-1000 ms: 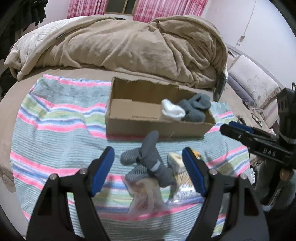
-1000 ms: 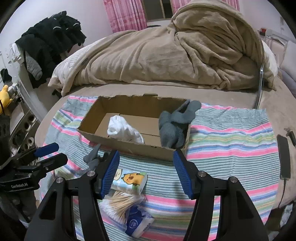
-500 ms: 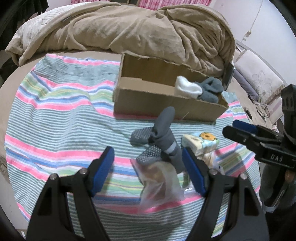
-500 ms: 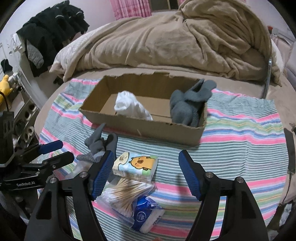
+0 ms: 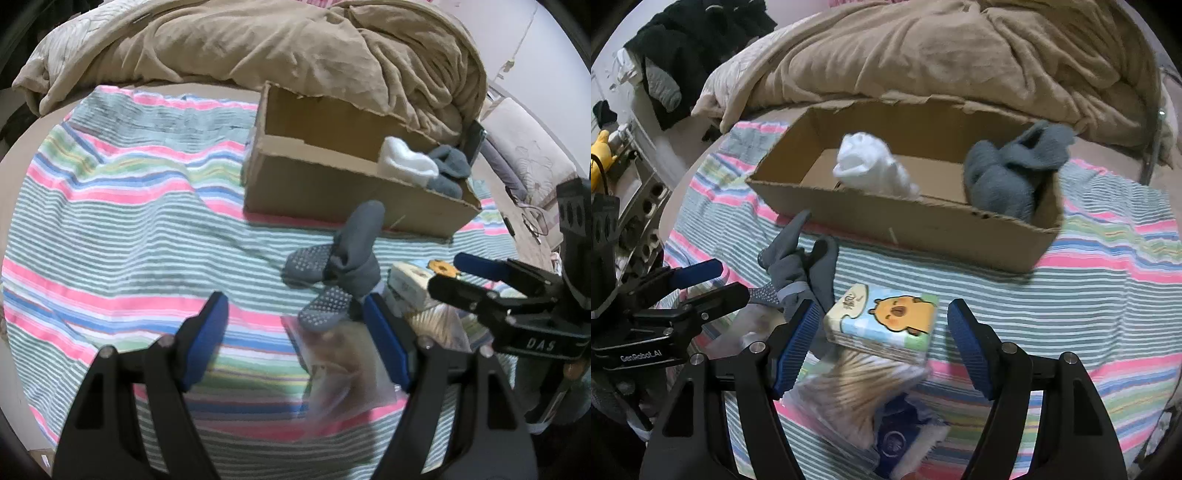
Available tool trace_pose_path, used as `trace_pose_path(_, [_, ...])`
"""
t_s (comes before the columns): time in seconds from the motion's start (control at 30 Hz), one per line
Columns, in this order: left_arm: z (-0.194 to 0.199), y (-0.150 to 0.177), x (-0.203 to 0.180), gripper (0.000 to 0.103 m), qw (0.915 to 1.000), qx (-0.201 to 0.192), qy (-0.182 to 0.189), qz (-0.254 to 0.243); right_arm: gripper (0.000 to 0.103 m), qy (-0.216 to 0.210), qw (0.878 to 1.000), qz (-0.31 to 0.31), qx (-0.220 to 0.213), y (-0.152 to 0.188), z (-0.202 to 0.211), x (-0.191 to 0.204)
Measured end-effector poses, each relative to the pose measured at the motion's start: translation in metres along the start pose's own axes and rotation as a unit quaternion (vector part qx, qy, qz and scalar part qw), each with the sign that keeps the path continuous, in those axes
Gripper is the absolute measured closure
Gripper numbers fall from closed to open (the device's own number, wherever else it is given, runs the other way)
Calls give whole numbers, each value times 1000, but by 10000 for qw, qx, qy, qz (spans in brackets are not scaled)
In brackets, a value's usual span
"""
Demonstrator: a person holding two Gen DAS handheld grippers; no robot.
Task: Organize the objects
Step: 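Grasp the grey grip socks with the left gripper while the right grasps the tissue pack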
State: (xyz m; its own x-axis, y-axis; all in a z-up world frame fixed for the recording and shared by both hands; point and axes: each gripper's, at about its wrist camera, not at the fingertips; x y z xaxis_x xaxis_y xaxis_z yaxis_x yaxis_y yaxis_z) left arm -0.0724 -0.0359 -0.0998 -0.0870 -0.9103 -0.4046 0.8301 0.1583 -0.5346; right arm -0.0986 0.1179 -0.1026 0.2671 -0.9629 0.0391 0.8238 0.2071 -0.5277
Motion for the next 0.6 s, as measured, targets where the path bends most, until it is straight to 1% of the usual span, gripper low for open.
trace_pose_path(0.23, [-9,-2,-4,26,10000,56,9,-71,28,159,9996,96,229,3,-18,4])
trace_pose_path(0.43, [-22,-8,-14,26,9998,72,10,-174,29,15,9998,92,200,4,-19,-3])
trace_pose_path(0.6, [-35,-13,-18,27,9997,90,134,-195,29,15,9999,26,106,4,-11,-16])
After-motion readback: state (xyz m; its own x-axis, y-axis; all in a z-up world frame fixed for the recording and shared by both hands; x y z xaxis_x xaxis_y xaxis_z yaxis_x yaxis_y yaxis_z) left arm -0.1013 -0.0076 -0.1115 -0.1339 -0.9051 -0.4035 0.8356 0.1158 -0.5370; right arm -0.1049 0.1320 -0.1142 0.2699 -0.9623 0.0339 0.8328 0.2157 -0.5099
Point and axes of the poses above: each gripper's, at about its wrist camera, not at the fingertips, and z roughly against the way its jaws point, x to its left, y to its underside, and after that the axes turned 10 degrees about y, right-handed
